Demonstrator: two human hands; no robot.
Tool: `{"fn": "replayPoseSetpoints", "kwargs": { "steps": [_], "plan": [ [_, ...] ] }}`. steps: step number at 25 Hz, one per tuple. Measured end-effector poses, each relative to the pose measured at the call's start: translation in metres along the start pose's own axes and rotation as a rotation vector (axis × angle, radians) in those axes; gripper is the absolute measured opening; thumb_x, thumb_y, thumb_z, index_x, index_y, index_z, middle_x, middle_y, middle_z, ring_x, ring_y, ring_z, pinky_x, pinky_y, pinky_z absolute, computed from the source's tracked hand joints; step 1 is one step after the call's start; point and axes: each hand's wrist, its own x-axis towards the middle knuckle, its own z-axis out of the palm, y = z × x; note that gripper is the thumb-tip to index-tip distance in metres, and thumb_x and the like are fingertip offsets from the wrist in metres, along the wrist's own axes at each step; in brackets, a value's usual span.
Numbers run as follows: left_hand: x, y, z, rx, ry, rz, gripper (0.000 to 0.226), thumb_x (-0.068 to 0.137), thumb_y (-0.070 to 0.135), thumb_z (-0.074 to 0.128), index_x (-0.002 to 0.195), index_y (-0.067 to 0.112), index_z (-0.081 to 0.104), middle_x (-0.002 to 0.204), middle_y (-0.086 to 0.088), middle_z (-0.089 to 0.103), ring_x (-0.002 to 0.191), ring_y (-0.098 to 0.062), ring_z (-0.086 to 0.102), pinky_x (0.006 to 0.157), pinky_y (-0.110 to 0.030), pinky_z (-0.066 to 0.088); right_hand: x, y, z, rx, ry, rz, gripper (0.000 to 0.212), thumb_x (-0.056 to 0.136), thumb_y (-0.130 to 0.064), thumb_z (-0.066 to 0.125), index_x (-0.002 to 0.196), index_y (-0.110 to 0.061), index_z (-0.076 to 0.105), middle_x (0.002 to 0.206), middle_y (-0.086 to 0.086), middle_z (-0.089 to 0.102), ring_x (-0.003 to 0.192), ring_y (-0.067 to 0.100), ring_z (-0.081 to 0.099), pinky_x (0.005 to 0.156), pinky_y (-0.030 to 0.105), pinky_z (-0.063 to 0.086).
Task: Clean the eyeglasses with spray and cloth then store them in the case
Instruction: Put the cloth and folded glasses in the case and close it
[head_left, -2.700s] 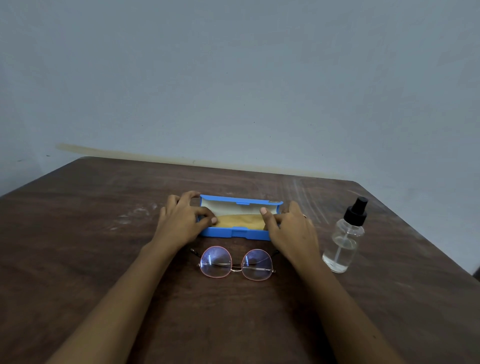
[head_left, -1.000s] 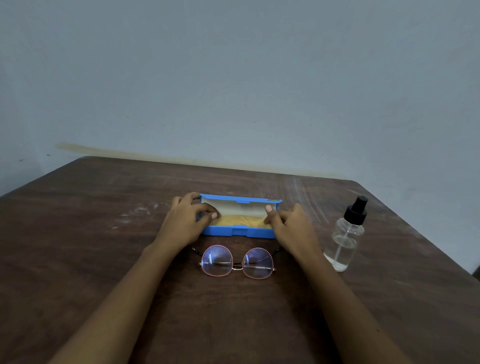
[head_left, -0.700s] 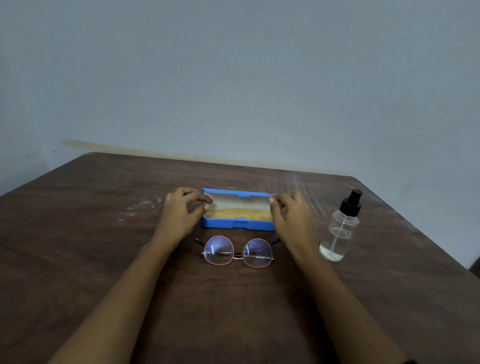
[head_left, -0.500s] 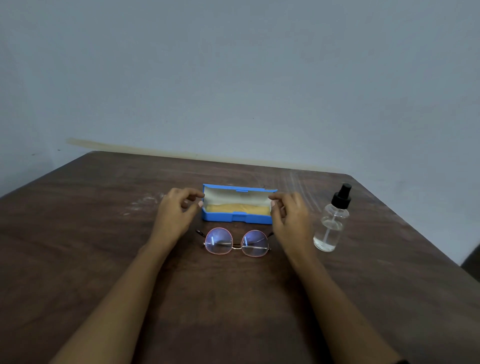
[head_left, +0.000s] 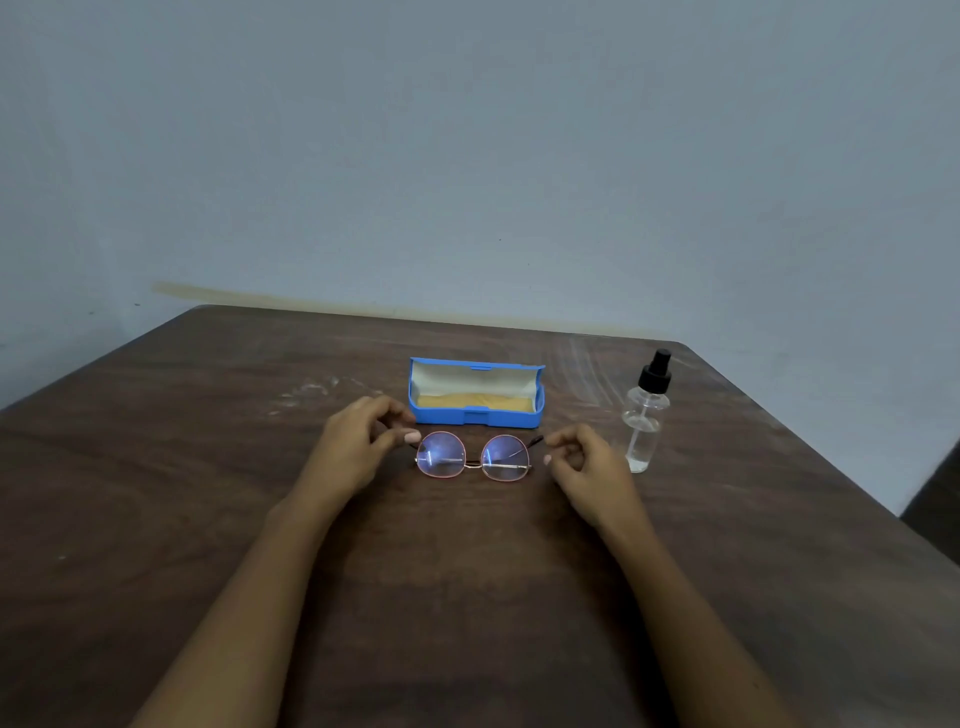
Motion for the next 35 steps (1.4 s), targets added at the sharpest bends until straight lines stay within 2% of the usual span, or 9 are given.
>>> {"fn": "replayPoseSetpoints", "kwargs": {
  "steps": [4,7,11,14,19,25,29,33,35],
  "plan": [
    [-0.005,-0.001,-0.011,-0.050,-0.052,-0.155,0.026,0.069,0.003,0.074,0.070,0.018,0.053,0.069,0.001,0.059,0.060,-0.009,0.050,0.045,-0.005,0.036,-0.006,0.002,-0.004,-0.114,-0.135,-0.020,0.021,0.080,0.001,0.062,0.099,-0.004,0.067,0.105,0.013,0.061,0.072,0.013,0.052,0.061,0.005,0.037],
    [-0.008,-0.001,-0.012,0.003,-0.164,-0.187,0.021,0.067,0.003,0.076,0.069,0.017,0.061,0.067,0.001,0.061,0.060,-0.008,0.052,0.046,-0.006,0.036,-0.005,0.000,-0.002,-0.134,-0.139,-0.020,0.022,0.079,-0.002,0.066,0.101,-0.008,0.068,0.104,0.013,0.060,0.074,0.012,0.052,0.061,0.004,0.036],
    [-0.011,0.002,-0.009,0.058,-0.207,-0.155,0.021,0.068,0.004,0.074,0.068,0.024,0.066,0.064,0.008,0.064,0.050,0.002,0.053,0.054,-0.010,0.041,-0.003,0.000,0.003,-0.147,-0.114,-0.064,0.020,0.078,-0.002,0.068,0.097,-0.008,0.069,0.101,0.013,0.062,0.067,0.010,0.050,0.060,-0.001,0.034],
    [-0.011,0.002,-0.007,0.121,-0.182,-0.166,0.022,0.070,0.010,0.074,0.067,0.030,0.065,0.066,0.012,0.064,0.058,-0.003,0.053,0.070,-0.029,0.047,-0.001,0.002,0.005,-0.150,-0.104,-0.078,0.016,0.077,-0.003,0.069,0.092,-0.006,0.070,0.092,0.011,0.060,0.061,0.004,0.047,0.058,-0.001,0.035],
    [-0.010,0.004,-0.004,0.181,-0.141,-0.119,0.020,0.072,0.015,0.073,0.066,0.032,0.064,0.074,0.007,0.065,0.070,-0.011,0.058,0.075,-0.036,0.051,-0.002,0.001,0.006,-0.085,-0.039,-0.125,0.008,0.078,-0.003,0.067,0.086,-0.004,0.069,0.081,0.000,0.058,0.062,0.003,0.047,0.060,0.000,0.035],
    [-0.010,0.007,-0.003,0.227,-0.084,-0.040,0.028,0.073,0.020,0.072,0.061,0.041,0.058,0.075,0.015,0.061,0.072,-0.006,0.054,0.064,-0.029,0.043,-0.006,-0.008,0.010,0.204,0.034,0.000,0.025,0.086,0.002,0.055,0.069,-0.016,0.055,0.062,-0.001,0.057,0.045,-0.007,0.053,0.045,0.005,0.040],
    [-0.007,0.005,-0.003,0.104,0.064,0.019,0.017,0.072,0.012,0.072,0.067,0.027,0.065,0.075,0.008,0.066,0.068,-0.010,0.057,0.067,-0.032,0.046,-0.005,-0.013,0.009,0.348,0.103,0.003,0.029,0.087,0.009,0.050,0.068,-0.014,0.050,0.062,0.002,0.054,0.043,-0.004,0.050,0.045,0.008,0.040],
    [0.000,0.025,-0.008,-0.020,0.220,0.145,0.009,0.077,0.015,0.069,0.074,0.024,0.066,0.076,0.009,0.064,0.067,-0.003,0.051,0.059,-0.010,0.035,-0.006,-0.016,0.008,0.356,0.158,-0.061,0.019,0.085,0.015,0.046,0.076,0.001,0.055,0.066,0.006,0.055,0.050,0.003,0.049,0.048,0.009,0.040],
    [0.006,0.050,-0.005,0.016,0.137,0.262,0.003,0.078,0.022,0.068,0.078,0.024,0.069,0.079,0.011,0.063,0.072,-0.002,0.047,0.064,-0.011,0.034,-0.007,-0.019,0.008,0.333,0.180,-0.100,0.032,0.084,0.016,0.044,0.071,-0.011,0.053,0.065,0.003,0.055,0.051,0.004,0.049,0.049,0.009,0.040]
  ]
}}
